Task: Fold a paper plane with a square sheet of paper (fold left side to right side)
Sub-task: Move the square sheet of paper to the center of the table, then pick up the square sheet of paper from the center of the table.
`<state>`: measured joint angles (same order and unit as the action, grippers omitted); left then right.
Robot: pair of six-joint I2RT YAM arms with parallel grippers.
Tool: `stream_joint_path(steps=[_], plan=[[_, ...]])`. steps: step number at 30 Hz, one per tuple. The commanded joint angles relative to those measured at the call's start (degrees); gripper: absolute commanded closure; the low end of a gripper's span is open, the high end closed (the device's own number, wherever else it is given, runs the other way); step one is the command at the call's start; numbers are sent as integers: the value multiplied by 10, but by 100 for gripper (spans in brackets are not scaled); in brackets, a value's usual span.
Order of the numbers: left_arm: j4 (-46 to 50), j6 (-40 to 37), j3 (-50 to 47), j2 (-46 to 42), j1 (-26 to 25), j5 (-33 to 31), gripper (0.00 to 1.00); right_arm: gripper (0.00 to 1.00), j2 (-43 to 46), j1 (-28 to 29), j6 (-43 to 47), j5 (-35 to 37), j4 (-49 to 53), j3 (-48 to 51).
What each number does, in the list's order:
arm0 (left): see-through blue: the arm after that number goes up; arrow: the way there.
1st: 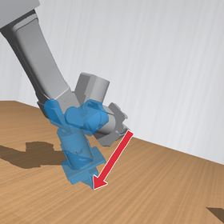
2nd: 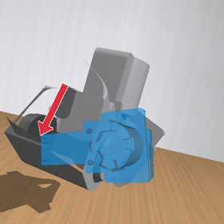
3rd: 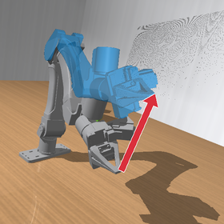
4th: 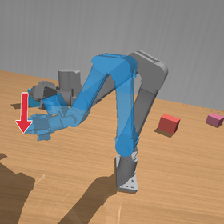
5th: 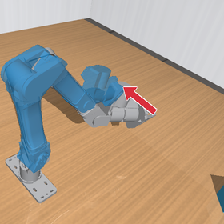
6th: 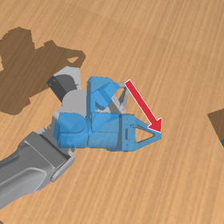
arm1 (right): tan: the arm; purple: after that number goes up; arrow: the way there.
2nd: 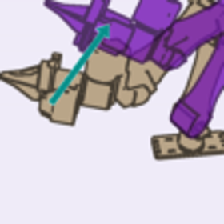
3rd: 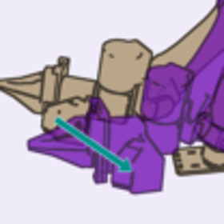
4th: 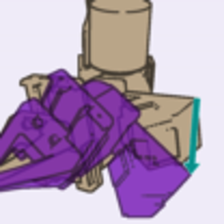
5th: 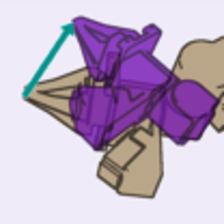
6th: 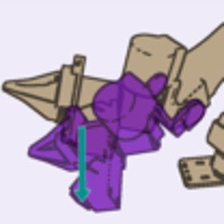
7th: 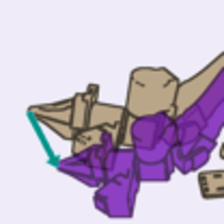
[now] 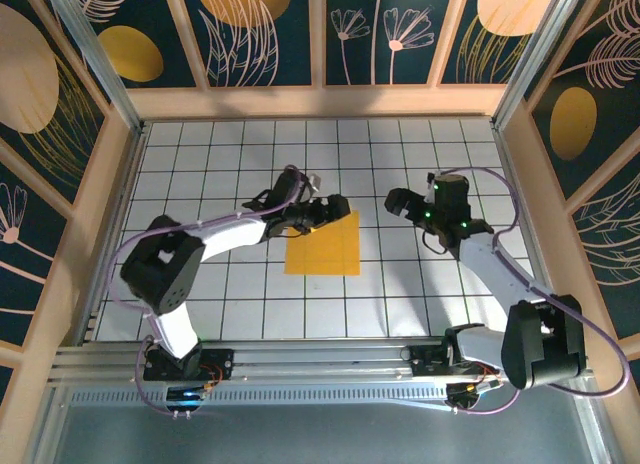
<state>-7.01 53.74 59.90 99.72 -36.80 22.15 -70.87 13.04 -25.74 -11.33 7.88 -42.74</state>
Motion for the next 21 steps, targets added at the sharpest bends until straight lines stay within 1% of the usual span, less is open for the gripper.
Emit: stream_joint_path(steps=[1,3,5,8,12,13,21], plan=[[19,-10,-38,-49,19,-16,10,2,-52,38,43,56,48,-50],[23,-16,-70,-59,20,-13,15,4,-95,63,51,72,60,-82],[37,-23,-91,-64,21,-19,22,4,-141,92,57,88,72,-113],[60,-35,-116,-68,22,-46,31,1,-210,130,62,112,91,-167],[61,-39,-135,-61,22,-42,43,1,-288,162,68,120,109,-225],[60,-39,-138,-57,22,-39,45,1,-306,168,69,132,110,-238],[50,-40,-150,-22,21,-10,56,1,-389,202,76,137,113,-298]])
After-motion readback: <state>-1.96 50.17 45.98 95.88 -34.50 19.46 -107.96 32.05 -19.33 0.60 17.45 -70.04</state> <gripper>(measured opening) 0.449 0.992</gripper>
